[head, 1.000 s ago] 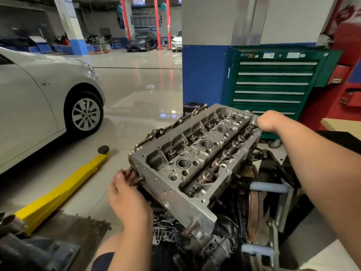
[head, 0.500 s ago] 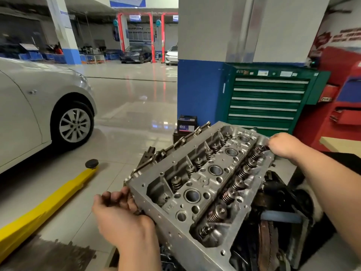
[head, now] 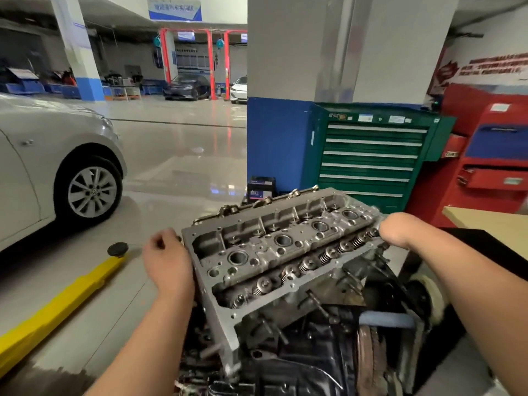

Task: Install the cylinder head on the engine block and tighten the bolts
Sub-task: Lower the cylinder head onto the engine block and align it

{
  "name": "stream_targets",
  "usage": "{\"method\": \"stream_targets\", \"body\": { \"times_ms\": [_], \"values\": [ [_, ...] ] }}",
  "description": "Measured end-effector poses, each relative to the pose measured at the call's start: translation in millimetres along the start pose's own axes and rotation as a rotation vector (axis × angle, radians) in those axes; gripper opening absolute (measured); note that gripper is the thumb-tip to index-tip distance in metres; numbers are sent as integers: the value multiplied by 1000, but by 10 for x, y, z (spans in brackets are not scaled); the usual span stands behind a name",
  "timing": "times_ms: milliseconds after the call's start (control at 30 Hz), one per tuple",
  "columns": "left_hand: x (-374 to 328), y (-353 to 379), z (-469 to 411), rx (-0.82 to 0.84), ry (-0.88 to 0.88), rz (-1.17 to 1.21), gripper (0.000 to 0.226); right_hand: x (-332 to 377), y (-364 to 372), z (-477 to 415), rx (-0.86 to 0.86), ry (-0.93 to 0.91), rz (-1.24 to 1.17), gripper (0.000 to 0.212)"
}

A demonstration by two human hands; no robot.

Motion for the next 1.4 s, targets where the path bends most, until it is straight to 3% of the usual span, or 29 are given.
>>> {"method": "stream_targets", "body": {
  "times_ms": [167,233,300,400,533,700,1033,1200,1300,1400],
  "values": [
    [-385,42,125,442,195,-307,50,-3,60,25,68,-10,29,35],
    [-467,61,385,663,281,-490,62,4,73,26,90,-14,78,31],
    [-453,145,571,784,321,-700,66,-12,71,-2,80,-19,89,35],
    [-425,254,677,748,349,-833,58,-38,69,5,68,-23,53,40],
    [-418,227,603,654,387,-763,47,-24,101,131,120,-42,48,30],
    [-445,300,357,731,430,-791,50,-28,101,329,94,-26,40,11],
    [-416,545,54,852,447,-725,55,-23,82,541,119,-14,101,31],
    [-445,530,-107,891,438,-770,55,-82,163,684,154,50,-11,22],
    [-523,508,-55,852,450,-835,57,-138,168,827,131,112,-69,19],
    [-731,306,137,765,569,-1009,63,-174,143,919,32,152,-179,20]
  ]
}}
Point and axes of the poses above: each hand's wrist, its own z-axis away from the middle knuckle, its own y-axis out of the palm, x = y × z, the point moved 7 cm from there along -z, towards the middle knuckle, and after that the axes turned 1 degree about -z, right-handed, at the moved point
